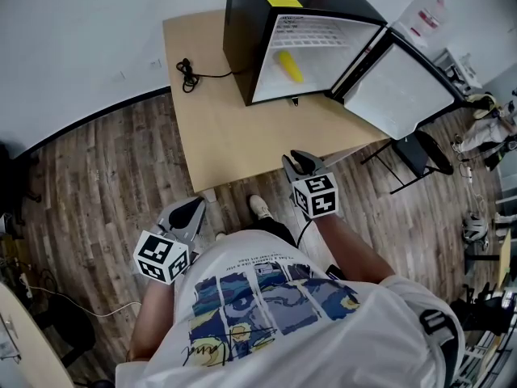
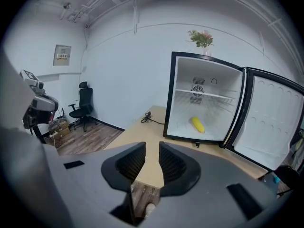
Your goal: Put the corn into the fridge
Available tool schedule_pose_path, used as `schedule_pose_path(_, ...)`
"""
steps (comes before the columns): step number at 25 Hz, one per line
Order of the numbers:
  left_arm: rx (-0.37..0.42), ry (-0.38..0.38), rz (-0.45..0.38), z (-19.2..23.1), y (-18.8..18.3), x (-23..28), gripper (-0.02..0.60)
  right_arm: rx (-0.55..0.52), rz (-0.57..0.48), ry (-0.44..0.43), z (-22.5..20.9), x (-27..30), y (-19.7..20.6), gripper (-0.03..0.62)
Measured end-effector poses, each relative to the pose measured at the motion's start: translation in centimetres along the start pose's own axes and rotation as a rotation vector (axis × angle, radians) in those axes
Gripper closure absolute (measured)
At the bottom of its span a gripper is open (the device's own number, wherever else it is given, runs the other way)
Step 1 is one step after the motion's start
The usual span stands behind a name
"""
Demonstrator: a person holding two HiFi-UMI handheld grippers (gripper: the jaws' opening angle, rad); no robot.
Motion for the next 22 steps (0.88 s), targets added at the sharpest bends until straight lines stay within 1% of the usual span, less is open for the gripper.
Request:
schedule_pose_path(6,-0.005,0.000,0.006,-0.1,0.3,0.2,0.571,-0.007,-0.019,-0.026,0.1,0.1,0.3,0.505)
schedule_pose_path(22,-0.016,0.000,0.034,0.1,0.2,1.7,0.571,-0.040,0.004,-0.026,-0.9,1.0,0.5,0.505)
Point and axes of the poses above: the fingertips, and each gripper's own axes: x forward along the fingers, z to its left, y out of its underside, the point moved 6 cm from there along -x, backward along the fingers, and after that the axes turned 15 degrees about -y, right-handed, at the moved point
